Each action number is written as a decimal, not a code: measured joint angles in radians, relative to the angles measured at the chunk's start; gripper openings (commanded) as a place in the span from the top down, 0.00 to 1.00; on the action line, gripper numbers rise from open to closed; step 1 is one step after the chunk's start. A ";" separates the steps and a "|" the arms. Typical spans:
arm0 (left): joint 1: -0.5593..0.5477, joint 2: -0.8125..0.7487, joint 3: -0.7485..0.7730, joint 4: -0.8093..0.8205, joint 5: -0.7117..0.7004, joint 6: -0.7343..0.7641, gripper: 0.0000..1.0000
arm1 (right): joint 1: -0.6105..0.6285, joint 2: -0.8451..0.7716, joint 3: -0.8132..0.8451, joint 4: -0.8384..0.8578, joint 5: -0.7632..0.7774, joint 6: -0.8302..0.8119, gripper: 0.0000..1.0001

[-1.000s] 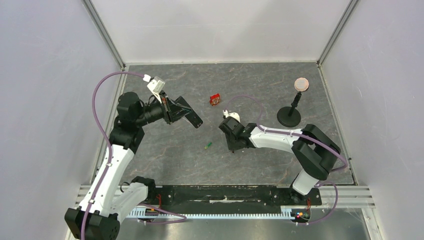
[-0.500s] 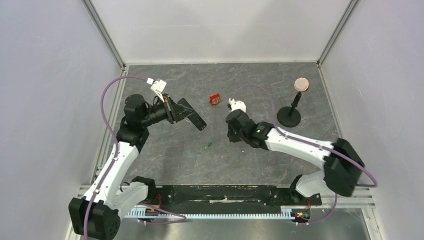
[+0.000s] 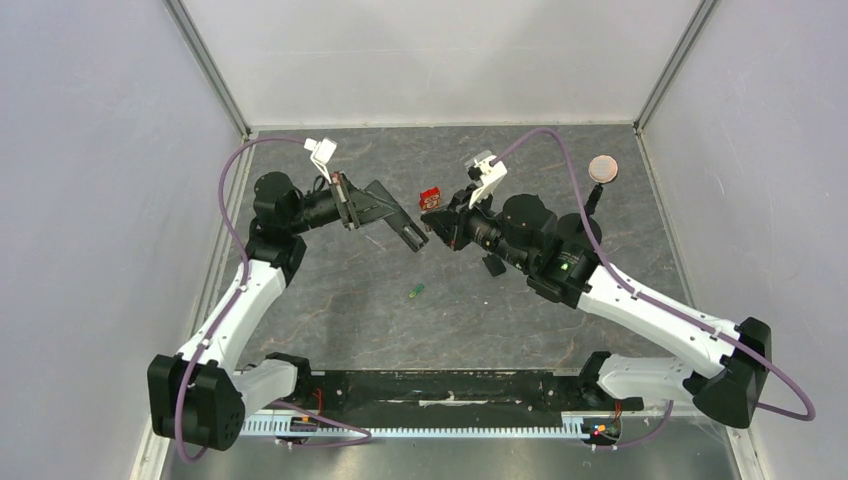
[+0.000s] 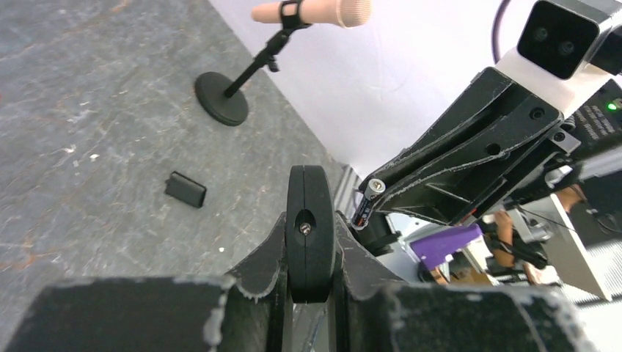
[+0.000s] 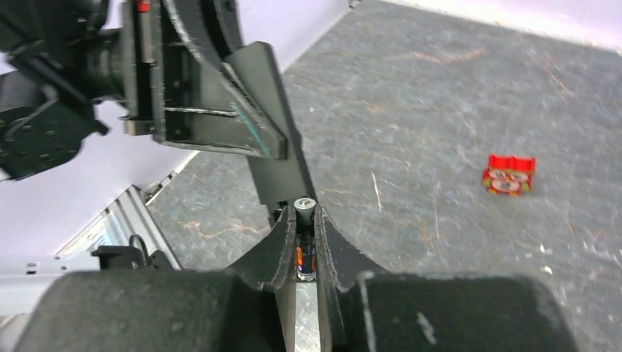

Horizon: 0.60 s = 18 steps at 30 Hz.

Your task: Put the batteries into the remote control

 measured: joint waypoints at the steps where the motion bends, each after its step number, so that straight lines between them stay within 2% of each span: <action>1: 0.000 0.006 0.003 0.027 0.011 -0.027 0.98 | 0.002 0.000 0.007 0.015 -0.019 -0.013 0.89; 9: 0.000 0.059 0.069 0.154 0.086 -0.185 0.98 | 0.024 0.001 0.061 0.075 -0.129 -0.114 0.89; 18: 0.000 0.094 0.121 0.224 0.114 -0.306 0.98 | 0.039 0.013 0.071 0.090 -0.168 -0.227 0.89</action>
